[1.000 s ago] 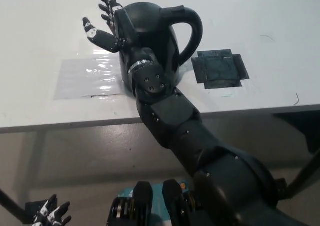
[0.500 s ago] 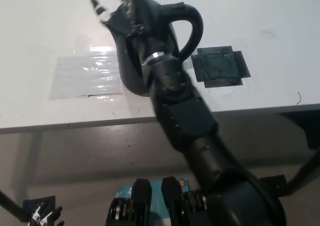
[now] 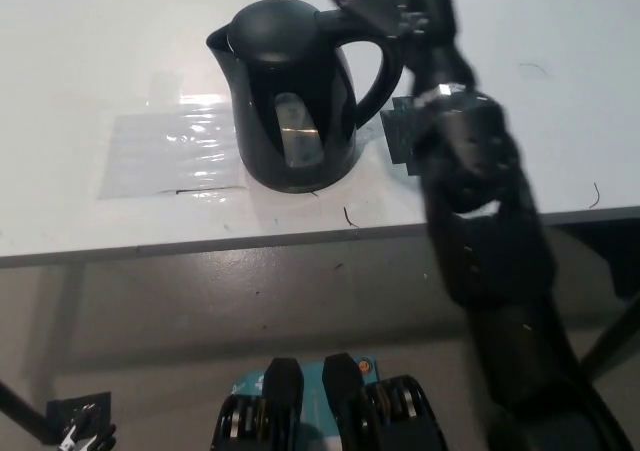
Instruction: The robot uses its right hand to push down on the lid of a kettle kept in the middle of the desk to close it
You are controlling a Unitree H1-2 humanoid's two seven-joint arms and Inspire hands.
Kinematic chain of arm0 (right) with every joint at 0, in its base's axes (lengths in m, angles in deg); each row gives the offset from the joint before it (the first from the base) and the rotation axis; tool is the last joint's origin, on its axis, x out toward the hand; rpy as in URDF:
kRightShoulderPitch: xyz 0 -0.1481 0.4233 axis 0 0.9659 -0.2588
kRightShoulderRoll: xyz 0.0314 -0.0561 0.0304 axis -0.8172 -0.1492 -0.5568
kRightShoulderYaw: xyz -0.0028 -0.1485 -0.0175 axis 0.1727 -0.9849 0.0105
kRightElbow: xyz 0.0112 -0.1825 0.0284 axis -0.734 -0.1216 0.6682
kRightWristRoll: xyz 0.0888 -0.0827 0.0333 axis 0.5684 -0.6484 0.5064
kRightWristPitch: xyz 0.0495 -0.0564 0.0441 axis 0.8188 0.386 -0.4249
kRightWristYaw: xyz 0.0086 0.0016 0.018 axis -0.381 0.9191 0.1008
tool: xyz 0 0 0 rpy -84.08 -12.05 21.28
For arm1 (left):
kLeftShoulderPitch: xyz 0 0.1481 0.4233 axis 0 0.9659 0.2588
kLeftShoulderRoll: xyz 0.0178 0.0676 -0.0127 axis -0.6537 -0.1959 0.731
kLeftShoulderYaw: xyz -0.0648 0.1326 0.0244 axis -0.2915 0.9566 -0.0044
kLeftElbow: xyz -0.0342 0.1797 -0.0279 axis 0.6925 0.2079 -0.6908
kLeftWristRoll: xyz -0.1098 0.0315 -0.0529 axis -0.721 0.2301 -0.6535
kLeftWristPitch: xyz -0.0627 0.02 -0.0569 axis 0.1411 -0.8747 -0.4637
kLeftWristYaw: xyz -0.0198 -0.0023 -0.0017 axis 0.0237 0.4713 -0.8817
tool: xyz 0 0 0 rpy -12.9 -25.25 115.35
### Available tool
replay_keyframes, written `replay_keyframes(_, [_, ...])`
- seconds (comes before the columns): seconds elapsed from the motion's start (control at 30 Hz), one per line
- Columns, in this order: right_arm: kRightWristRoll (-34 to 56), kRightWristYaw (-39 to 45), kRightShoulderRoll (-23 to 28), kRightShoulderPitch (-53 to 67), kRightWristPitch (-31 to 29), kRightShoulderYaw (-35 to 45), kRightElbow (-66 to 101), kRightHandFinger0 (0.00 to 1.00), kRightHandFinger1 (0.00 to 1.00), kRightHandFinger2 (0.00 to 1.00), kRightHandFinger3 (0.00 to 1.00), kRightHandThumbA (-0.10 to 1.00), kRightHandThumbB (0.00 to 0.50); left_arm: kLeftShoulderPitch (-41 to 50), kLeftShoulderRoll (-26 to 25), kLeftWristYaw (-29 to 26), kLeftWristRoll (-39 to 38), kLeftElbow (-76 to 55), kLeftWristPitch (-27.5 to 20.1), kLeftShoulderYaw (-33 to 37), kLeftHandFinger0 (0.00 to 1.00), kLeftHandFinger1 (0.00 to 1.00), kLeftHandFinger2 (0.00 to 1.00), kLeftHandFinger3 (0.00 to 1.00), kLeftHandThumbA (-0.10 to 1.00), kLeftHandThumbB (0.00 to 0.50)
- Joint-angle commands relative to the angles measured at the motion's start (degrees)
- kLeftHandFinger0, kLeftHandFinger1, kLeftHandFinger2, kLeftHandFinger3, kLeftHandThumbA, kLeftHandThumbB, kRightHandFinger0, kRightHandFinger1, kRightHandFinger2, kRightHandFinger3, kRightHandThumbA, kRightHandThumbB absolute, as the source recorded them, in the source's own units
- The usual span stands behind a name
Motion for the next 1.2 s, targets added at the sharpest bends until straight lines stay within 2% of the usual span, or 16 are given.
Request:
replay_keyframes(0.0, [8.6,8.6,7.2,0.5,18.8,-1.7,31.4,1.0,1.0,1.0,1.0,0.56,0.15,2.9,-1.3,1.4,-2.5,-1.1,-3.7,-2.3,1.0,1.0,0.9,1.0,0.28,0.274])
replay_keyframes(0.03, [9.9,9.3,8.6,3.2,18.9,-1.6,33.8,1.0,1.0,1.0,1.0,0.52,0.129,2.8,-1.1,1.1,-2.5,-1.3,-3.5,-2.5,1.0,1.0,0.9,1.0,0.27,0.265])
replay_keyframes(0.13, [11.6,9.5,10.9,8.7,20.0,-1.2,38.4,1.0,1.0,1.0,1.0,0.46,0.128,2.8,-1.5,0.7,-2.3,-1.8,-3.3,-2.8,1.0,1.0,0.88,1.0,0.28,0.252])
replay_keyframes(0.17, [12.8,9.3,11.7,11.7,20.1,-0.5,40.5,1.0,1.0,1.0,1.0,0.44,0.15,2.8,-1.5,0.7,-2.3,-2.1,-3.0,-2.8,1.0,1.0,0.89,1.0,0.27,0.263])
replay_keyframes(0.27, [12.6,8.4,13.1,17.6,20.2,0.3,44.2,1.0,1.0,1.0,1.0,0.43,0.149,2.3,-1.8,0.4,-2.9,-2.4,-2.1,-3.4,1.0,1.0,0.89,1.0,0.27,0.283])
replay_keyframes(0.33, [13.6,8.6,14.4,24.3,17.4,1.3,45.9,1.0,1.0,1.0,1.0,0.44,0.134,2.2,-1.7,0.2,-2.8,-2.8,-2.0,-3.6,1.0,1.0,0.89,1.0,0.27,0.286])
replay_keyframes(0.37, [13.5,8.7,14.9,26.1,16.6,1.5,46.1,1.0,1.0,1.0,1.0,0.44,0.127,2.2,-1.7,0.1,-2.9,-2.9,-1.9,-3.8,1.0,1.0,0.89,1.0,0.26,0.267])
replay_keyframes(0.4, [13.5,8.8,15.3,27.4,15.8,1.6,46.1,1.0,1.0,1.0,1.0,0.4,0.082,2.2,-1.7,0.1,-2.9,-2.9,-1.9,-3.9,1.0,1.0,0.89,1.0,0.24,0.27])
replay_keyframes(0.43, [13.3,8.6,15.5,28.8,15.7,1.8,46.1,1.0,1.0,1.0,1.0,0.43,0.119,2.1,-1.7,-0.1,-2.9,-3.0,-1.7,-4.0,1.0,1.0,0.89,1.0,0.25,0.272])
replay_keyframes(0.6, [11.5,8.5,17.7,37.0,10.6,3.7,41.9,1.0,1.0,1.0,1.0,0.42,0.068,1.2,-1.3,0.2,-2.9,-2.8,-1.6,-4.7,1.0,1.0,0.9,1.0,0.24,0.265])
replay_keyframes(0.63, [9.8,8.6,18.4,38.5,7.8,4.0,38.3,1.0,1.0,1.0,1.0,0.43,0.038,1.1,-1.2,0.2,-3.0,-2.8,-1.6,-4.8,1.0,1.0,0.9,1.0,0.23,0.26])
replay_keyframes(0.67, [9.3,8.5,18.7,38.6,7.4,4.0,37.7,1.0,1.0,1.0,1.0,0.44,0.037,1.1,-1.0,0.2,-3.0,-2.8,-1.7,-4.8,1.0,1.0,0.89,1.0,0.23,0.259])
replay_keyframes(0.7, [8.7,8.7,18.9,39.4,3.2,4.8,31.7,1.0,1.0,1.0,1.0,0.39,0.0,1.1,-1.0,0.2,-2.7,-2.6,-1.9,-4.8,1.0,1.0,0.89,1.0,0.24,0.253])
replay_keyframes(0.83, [8.6,8.4,18.7,40.0,-1.5,6.6,21.5,1.0,1.0,1.0,1.0,0.29,0.0,1.2,-0.9,0.2,-2.5,-2.6,-2.0,-4.7,1.0,1.0,0.9,1.0,0.24,0.246])
replay_keyframes(1.03, [8.4,8.0,18.3,37.8,-9.1,9.1,3.2,1.0,1.0,1.0,1.0,0.29,0.0,0.4,-1.1,0.7,-3.0,-1.8,-2.1,-4.5,1.0,1.0,0.89,1.0,0.24,0.236])
replay_keyframes(1.17, [8.6,6.3,18.2,34.9,-14.5,11.5,-12.0,1.0,1.0,1.0,1.0,0.21,0.0,-0.8,-1.3,-0.6,-1.9,-2.1,-1.4,-4.5,1.0,1.0,0.87,1.0,0.26,0.249])
